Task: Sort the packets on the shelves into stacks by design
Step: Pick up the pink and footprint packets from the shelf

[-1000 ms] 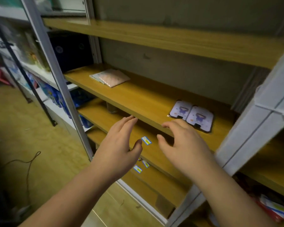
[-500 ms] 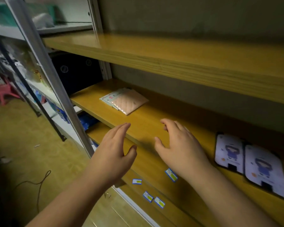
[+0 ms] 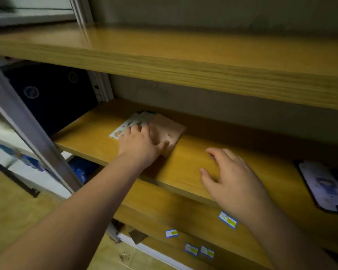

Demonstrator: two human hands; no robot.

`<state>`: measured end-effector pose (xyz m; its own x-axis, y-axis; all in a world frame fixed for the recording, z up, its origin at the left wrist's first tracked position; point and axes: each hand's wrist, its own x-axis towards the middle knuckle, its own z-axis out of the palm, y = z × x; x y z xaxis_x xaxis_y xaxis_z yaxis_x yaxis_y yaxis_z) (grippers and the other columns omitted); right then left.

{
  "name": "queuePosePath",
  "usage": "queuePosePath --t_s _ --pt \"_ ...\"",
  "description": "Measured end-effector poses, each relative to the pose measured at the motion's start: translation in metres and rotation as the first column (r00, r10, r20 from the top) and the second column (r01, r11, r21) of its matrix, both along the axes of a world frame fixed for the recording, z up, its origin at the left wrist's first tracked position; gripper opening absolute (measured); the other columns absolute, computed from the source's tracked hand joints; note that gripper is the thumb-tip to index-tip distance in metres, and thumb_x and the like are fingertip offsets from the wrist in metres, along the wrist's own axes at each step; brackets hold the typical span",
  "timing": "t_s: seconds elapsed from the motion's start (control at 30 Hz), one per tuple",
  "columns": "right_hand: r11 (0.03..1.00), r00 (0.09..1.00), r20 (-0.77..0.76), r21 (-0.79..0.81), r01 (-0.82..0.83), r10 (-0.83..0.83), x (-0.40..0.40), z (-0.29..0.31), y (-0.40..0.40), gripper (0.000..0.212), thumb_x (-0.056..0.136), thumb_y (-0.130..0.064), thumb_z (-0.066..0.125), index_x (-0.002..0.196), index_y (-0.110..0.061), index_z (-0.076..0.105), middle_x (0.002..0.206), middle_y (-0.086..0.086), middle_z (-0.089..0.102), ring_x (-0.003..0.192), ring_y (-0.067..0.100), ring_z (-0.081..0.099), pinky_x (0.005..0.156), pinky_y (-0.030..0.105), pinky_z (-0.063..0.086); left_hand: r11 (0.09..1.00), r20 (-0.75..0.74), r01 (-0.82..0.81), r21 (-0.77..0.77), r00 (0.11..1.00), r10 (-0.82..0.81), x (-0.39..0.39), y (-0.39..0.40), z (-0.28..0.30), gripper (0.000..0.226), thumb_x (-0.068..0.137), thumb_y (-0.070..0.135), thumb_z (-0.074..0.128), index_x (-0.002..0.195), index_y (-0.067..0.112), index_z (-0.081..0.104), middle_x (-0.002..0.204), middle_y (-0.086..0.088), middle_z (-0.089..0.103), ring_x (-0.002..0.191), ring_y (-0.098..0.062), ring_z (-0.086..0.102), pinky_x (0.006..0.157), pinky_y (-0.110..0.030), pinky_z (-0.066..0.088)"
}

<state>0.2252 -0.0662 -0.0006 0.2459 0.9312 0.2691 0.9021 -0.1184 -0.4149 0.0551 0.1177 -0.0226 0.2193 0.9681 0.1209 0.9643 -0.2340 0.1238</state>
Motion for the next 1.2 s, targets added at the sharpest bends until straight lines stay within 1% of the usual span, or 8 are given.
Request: queuePosePath --t_s 0.13,0.4,0.53,0.6,0.77,0.87,1.03,1.2 --pt "0.999 0.999 0.000 0.003 0.032 -0.032 -0.027 -0.004 0.014 0.051 0.090 -0.045 0.056 0.138 -0.029 0.048 0.129 -0.012 0.056 0.118 0.008 0.050 0.095 0.031 0.047 0.999 -0.006 0.046 0.029 0.999 -0.046 -0.011 0.025 -0.011 0.106 0.071 0.090 0.033 0.149 0.018 0.035 0.147 -0.019 0.048 0.132 -0.041 0.041 0.105 -0.051 0.036" --pt "0.994 0.995 0.009 -0.040 0.097 -0.097 -0.049 -0.011 0.042 0.053 0.090 -0.047 0.054 0.140 -0.031 0.047 0.130 -0.013 0.056 0.119 0.007 0.049 0.097 0.030 0.046 0.989 0.348 0.093 -0.114 0.936 -0.048 -0.040 0.059 0.011 0.094 0.064 0.068 0.079 0.135 0.013 0.049 0.125 -0.015 0.055 0.106 -0.032 0.057 0.082 -0.036 0.046" --pt "0.985 0.988 0.009 -0.081 0.155 -0.155 -0.049 -0.018 0.051 0.052 0.091 -0.046 0.054 0.140 -0.030 0.048 0.132 -0.011 0.057 0.119 0.008 0.050 0.095 0.028 0.046 0.974 0.678 0.123 -0.190 0.734 0.039 -0.067 0.067 0.022 0.041 0.077 0.040 0.083 0.101 0.015 0.061 0.094 -0.006 0.067 0.085 -0.027 0.066 0.073 -0.043 0.057" --pt "0.973 0.981 0.018 -0.126 0.195 -0.194 -0.051 -0.021 0.058 0.052 0.092 -0.048 0.052 0.140 -0.029 0.049 0.131 -0.010 0.057 0.118 0.009 0.050 0.093 0.029 0.047 0.971 0.761 0.137 -0.193 0.646 0.060 -0.084 0.064 0.019 0.025 0.086 0.030 0.076 0.099 0.018 0.060 0.088 -0.004 0.067 0.082 -0.027 0.068 0.070 -0.041 0.055" --pt "0.895 0.951 0.160 -0.327 0.305 -0.265 -0.065 -0.021 0.099 0.063 0.092 -0.067 0.036 0.120 -0.016 0.062 0.123 0.006 0.059 0.113 0.022 0.052 0.097 0.039 0.042 0.915 0.911 0.214 -0.342 0.316 0.267 -0.128 0.051 0.001 0.016 0.093 0.023 0.070 0.105 0.017 0.062 0.094 -0.009 0.073 0.080 -0.023 0.073 0.067 -0.037 0.056" --pt "0.850 0.945 0.175 -0.413 0.327 -0.278 -0.078 -0.018 0.137 0.083 0.088 -0.077 0.025 0.125 -0.013 0.062 0.134 0.014 0.054 0.121 0.031 0.048 0.100 0.044 0.038 0.888 0.927 0.266 -0.375 0.107 0.359 -0.148 0.042 -0.008 0.010 0.093 0.021 0.069 0.099 0.018 0.062 0.083 -0.002 0.073 0.067 -0.011 0.073 0.062 -0.030 0.055" --pt "0.812 0.932 0.077 -0.469 0.348 -0.355 -0.098 -0.018 0.195 0.110 0.071 -0.091 0.030 0.149 -0.013 0.040 0.148 0.017 0.040 0.128 0.036 0.037 0.101 0.043 0.032 0.885 0.919 0.263 -0.384 0.014 0.395 -0.163 0.028 -0.013 0.026 0.092 0.027 0.070 0.115 0.018 0.063 0.099 -0.005 0.079 0.087 -0.022 0.077 0.074 -0.038 0.056" --pt "0.794 0.907 -0.049 -0.506 0.338 -0.417 -0.101 -0.017 0.217 0.103 0.068 -0.083 0.051 0.149 -0.021 0.039 0.156 0.022 0.026 0.138 0.041 0.027 0.108 0.046 0.028 0.887 0.914 0.257 -0.384 -0.031 0.405 -0.167 0.019 -0.006 0.026 0.093 0.028 0.068 0.116 0.017 0.063 0.098 -0.004 0.080 0.088 -0.023 0.077 0.075 -0.039 0.057"
